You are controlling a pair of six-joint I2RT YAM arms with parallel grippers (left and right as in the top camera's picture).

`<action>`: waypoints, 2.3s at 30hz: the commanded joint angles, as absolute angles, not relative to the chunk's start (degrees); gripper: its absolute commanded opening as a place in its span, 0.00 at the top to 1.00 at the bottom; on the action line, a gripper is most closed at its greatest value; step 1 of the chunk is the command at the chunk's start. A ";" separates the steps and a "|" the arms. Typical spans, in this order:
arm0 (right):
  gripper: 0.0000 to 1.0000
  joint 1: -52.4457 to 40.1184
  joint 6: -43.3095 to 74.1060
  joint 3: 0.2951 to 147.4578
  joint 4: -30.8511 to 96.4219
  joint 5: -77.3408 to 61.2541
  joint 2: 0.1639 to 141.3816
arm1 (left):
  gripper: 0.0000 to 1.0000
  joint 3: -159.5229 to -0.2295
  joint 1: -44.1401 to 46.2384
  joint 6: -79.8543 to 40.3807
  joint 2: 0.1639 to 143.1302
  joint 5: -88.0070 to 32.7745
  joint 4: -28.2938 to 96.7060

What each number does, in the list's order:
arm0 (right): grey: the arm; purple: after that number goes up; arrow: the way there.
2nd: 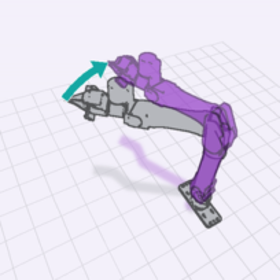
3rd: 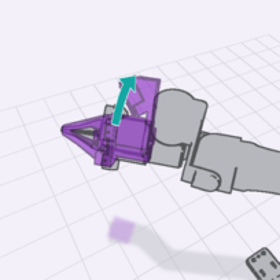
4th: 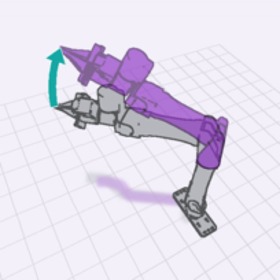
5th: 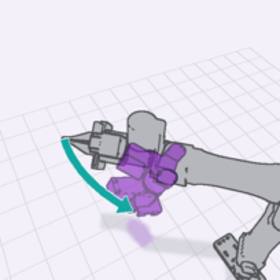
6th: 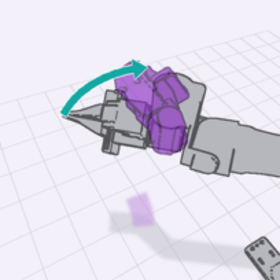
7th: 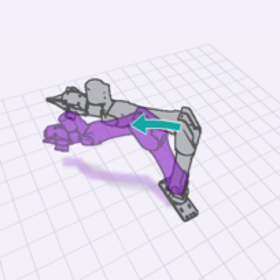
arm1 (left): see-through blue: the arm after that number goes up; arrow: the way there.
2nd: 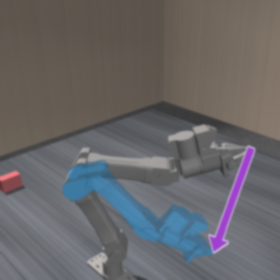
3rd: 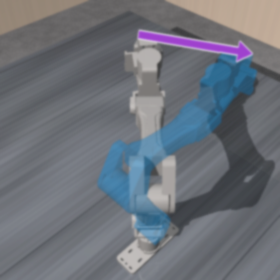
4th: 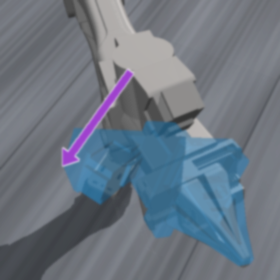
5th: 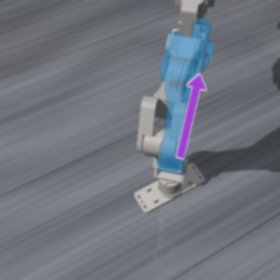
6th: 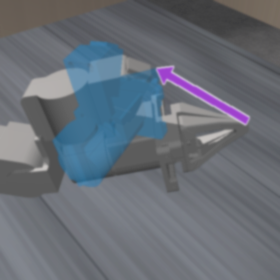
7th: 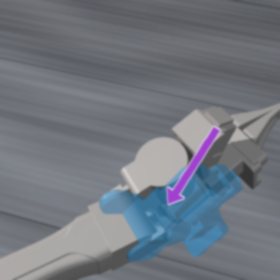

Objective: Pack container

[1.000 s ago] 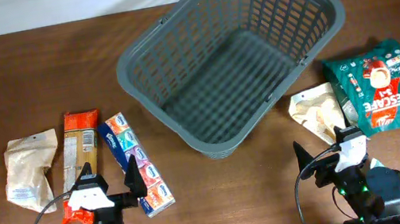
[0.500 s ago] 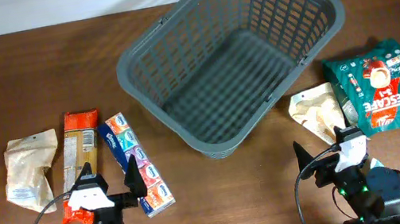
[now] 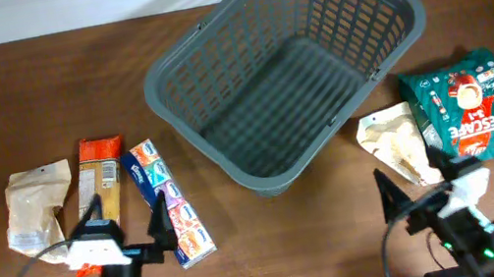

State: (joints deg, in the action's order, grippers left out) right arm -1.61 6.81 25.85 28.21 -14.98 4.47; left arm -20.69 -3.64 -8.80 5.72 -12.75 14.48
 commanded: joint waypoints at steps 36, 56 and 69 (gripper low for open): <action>0.96 -1.87 0.23 107.09 84.18 -13.52 47.97 | 0.98 -99.15 -3.42 -4.25 42.74 -20.23 66.06; 0.97 -1.87 15.77 107.11 82.70 8.21 66.41 | 0.98 -86.74 -3.29 -5.30 49.01 -41.47 71.99; 0.96 -1.87 15.31 109.34 77.69 7.97 69.93 | 0.98 -86.46 14.90 -7.27 50.72 -42.76 71.18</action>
